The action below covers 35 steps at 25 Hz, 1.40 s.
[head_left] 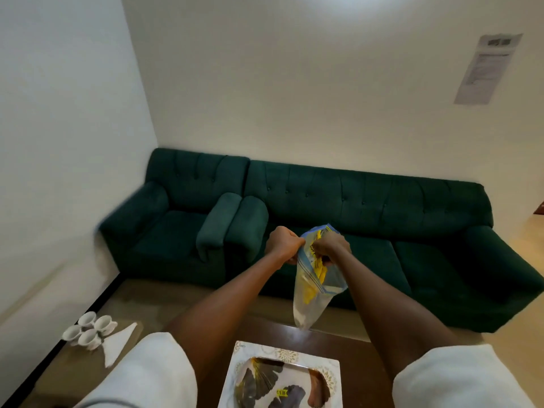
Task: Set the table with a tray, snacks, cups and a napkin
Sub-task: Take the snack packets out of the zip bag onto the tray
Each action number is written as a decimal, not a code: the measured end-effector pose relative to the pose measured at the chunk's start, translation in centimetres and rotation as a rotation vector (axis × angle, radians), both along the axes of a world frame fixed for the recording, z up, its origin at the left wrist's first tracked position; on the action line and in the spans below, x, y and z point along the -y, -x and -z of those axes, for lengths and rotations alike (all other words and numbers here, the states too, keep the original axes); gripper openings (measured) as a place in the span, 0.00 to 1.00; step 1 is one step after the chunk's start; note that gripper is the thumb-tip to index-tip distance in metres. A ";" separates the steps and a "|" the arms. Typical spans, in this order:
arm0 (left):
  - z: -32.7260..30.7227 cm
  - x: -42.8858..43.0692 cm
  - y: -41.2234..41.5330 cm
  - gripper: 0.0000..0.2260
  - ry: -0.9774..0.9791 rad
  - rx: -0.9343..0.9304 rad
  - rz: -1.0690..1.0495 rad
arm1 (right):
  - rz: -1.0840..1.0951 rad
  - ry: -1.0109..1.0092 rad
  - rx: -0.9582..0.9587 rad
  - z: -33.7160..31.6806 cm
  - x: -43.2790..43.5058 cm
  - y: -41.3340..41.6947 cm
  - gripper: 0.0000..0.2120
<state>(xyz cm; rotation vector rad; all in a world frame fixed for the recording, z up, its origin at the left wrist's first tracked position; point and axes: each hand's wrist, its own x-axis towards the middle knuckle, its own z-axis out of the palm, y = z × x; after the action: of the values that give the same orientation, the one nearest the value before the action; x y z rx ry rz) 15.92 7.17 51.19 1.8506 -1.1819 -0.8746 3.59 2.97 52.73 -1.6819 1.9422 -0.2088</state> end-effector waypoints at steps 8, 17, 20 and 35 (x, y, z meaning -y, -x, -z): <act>6.0 -2.0 -4.1 0.09 -0.185 -0.048 -0.107 | -0.112 0.067 -0.002 -1.1 0.1 -4.8 0.09; 15.5 -4.7 -12.2 0.12 -0.321 -0.299 -0.352 | -0.031 0.207 0.160 2.3 1.1 -8.3 0.13; 20.4 -7.7 -14.9 0.15 -0.363 -0.539 -0.534 | -0.059 0.159 0.179 8.2 -0.1 -10.3 0.11; 42.5 -23.6 -23.8 0.21 -0.727 -0.832 -0.970 | -0.134 -0.056 0.025 35.4 -10.0 -14.8 0.09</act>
<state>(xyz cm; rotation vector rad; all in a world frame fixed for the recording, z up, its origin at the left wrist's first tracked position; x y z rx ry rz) 39.69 30.78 8.72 1.8946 0.6029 -1.3219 18.44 12.98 17.30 -1.7566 1.7932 -0.1230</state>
